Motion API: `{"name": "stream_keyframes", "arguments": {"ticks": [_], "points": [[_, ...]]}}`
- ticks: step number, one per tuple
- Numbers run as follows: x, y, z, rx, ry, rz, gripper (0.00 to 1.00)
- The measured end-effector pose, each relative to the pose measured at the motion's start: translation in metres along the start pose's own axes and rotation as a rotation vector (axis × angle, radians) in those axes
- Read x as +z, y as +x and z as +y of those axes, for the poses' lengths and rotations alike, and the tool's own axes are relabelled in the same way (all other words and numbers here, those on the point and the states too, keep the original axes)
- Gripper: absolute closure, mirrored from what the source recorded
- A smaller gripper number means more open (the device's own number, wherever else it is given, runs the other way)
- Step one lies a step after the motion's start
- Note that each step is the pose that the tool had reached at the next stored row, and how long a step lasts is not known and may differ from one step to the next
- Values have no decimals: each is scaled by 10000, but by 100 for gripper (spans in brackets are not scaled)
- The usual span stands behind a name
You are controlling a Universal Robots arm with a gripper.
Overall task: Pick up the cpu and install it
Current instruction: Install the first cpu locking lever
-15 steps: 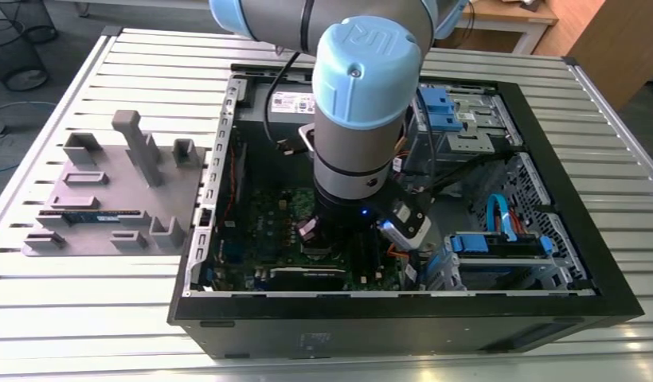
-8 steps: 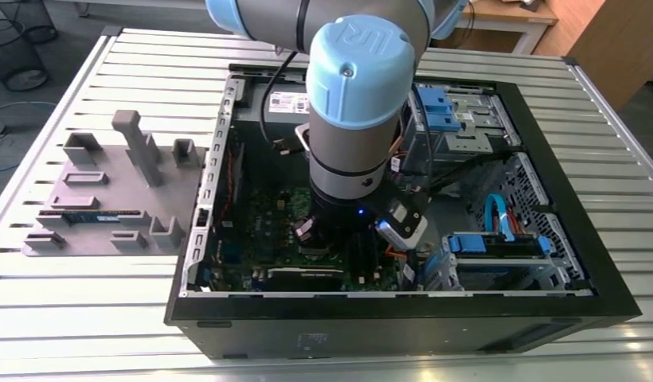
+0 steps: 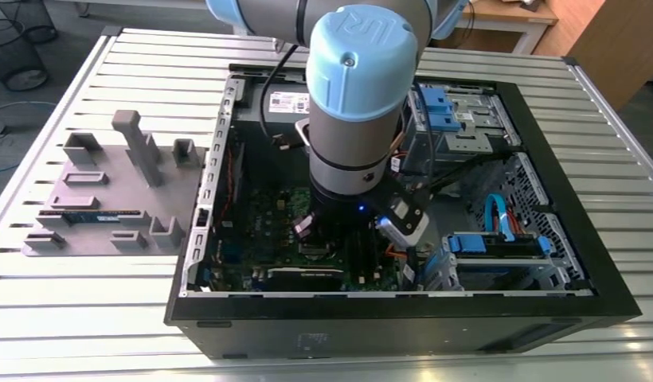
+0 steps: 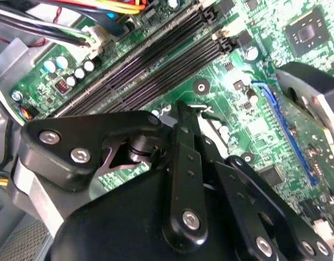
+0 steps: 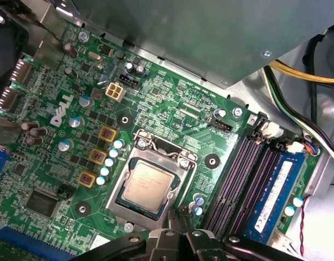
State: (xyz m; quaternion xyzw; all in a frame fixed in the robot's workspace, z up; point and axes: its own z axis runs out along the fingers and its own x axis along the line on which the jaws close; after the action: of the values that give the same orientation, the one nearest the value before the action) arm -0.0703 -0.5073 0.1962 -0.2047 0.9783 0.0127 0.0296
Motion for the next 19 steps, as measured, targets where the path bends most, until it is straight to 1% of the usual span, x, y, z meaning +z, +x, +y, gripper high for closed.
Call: {"name": "stream_keyframes", "arguments": {"ticks": [5,6,9,10,14,15,16,18,19], "points": [[-12,0,0,6,1,1,89],[-39,-2,0,6,3,3,89],[-165,-10,2,7,4,3,89],[-182,-12,2,6,6,4,89],[-182,-12,2,7,3,1,89],[-181,-13,2,8,-15,41,89],[-180,-15,0,13,-76,184,89],[-177,-18,-1,27,-215,515,89],[-176,-19,-1,32,-269,640,89]]}}
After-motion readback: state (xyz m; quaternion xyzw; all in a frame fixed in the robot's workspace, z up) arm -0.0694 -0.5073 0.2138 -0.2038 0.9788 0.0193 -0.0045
